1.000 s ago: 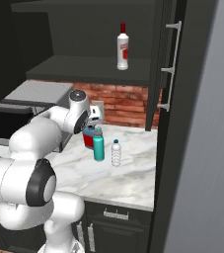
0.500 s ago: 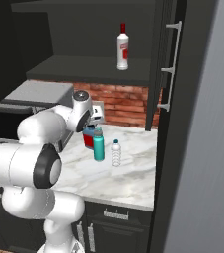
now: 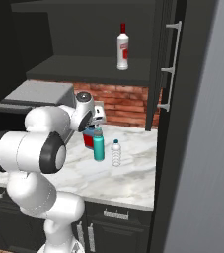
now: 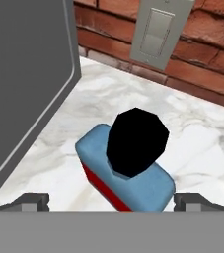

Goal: Sort all alcoholic drinks to one cabinet, and non-alcoholic drinks to the other.

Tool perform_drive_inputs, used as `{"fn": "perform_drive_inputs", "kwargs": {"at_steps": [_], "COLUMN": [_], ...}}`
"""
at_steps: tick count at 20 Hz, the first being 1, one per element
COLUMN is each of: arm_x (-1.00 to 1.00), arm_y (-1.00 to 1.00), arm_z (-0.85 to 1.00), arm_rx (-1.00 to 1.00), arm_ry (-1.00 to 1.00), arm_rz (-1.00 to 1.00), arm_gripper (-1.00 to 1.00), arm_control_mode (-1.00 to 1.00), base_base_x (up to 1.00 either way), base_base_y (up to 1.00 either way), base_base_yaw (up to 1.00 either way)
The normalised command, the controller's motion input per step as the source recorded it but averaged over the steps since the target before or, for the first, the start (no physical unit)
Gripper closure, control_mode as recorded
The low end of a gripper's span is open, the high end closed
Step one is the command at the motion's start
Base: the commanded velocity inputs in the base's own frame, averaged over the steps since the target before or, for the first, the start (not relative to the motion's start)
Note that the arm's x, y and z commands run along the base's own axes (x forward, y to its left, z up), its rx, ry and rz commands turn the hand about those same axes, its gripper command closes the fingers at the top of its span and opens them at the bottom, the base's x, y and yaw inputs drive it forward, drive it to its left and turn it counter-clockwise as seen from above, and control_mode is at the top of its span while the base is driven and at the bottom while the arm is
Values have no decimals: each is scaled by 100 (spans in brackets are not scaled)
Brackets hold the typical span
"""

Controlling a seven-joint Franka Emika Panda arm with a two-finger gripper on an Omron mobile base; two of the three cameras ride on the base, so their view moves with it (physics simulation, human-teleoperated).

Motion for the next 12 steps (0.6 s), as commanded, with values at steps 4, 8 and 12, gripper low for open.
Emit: {"fn": "perform_drive_inputs", "kwargs": {"at_steps": [4, 8, 12], "arm_x": [30, 26, 22], "arm_y": [0, 0, 0], "arm_z": [-10, -15, -19], "arm_rx": [0, 0, 0], "arm_ry": [0, 0, 0], "arm_rz": [0, 0, 0], "arm_gripper": [-100, -100, -100], "arm_control_mode": [-100, -100, -100], "base_base_x": [0, 0, 0], "base_base_y": [0, 0, 0], "base_base_yaw": [0, 0, 0]}}
